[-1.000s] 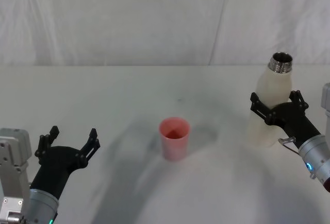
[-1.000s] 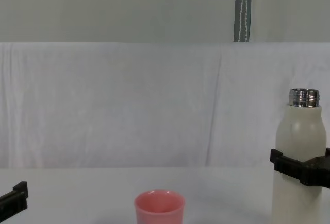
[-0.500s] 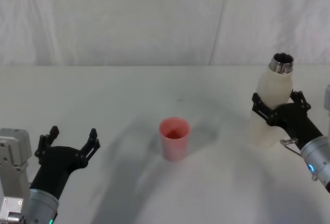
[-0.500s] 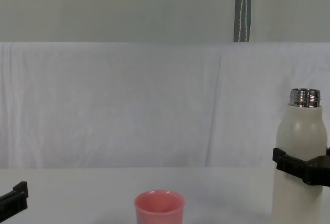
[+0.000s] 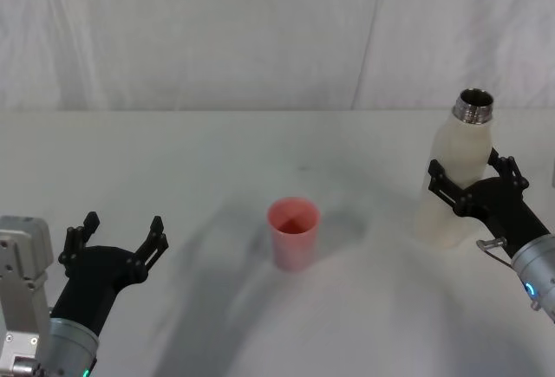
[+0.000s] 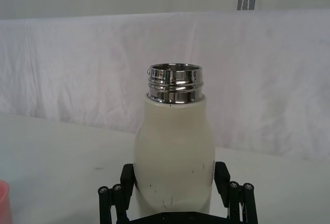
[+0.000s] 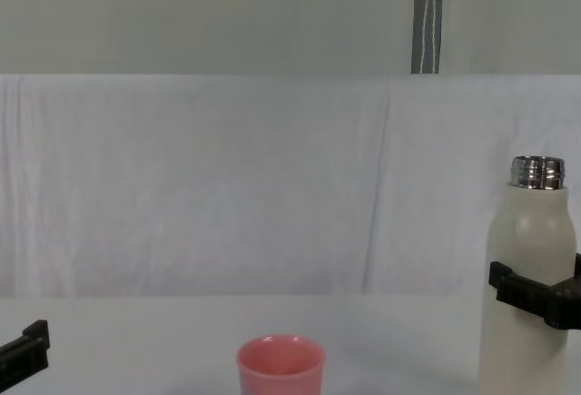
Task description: Grasp the thermos with one hand and pour water into the cup lid.
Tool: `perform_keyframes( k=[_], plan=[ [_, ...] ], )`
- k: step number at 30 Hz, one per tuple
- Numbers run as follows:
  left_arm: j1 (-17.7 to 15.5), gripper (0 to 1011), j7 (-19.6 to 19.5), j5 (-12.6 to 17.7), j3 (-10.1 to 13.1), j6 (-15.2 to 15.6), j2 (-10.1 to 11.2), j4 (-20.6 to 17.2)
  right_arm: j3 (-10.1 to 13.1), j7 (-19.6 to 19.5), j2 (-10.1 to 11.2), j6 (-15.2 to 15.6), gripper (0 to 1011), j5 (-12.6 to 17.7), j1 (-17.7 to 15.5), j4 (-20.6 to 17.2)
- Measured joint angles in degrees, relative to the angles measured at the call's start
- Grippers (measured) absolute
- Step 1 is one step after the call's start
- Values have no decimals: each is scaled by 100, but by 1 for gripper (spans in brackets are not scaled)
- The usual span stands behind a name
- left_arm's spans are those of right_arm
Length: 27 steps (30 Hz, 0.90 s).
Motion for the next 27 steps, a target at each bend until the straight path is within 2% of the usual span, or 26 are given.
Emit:
perform_keyframes(
  k=[27],
  plan=[
    [0,1001,0,0,0,0,0,0,50,-90,92,107,1001,-53,-452,-543]
  ],
)
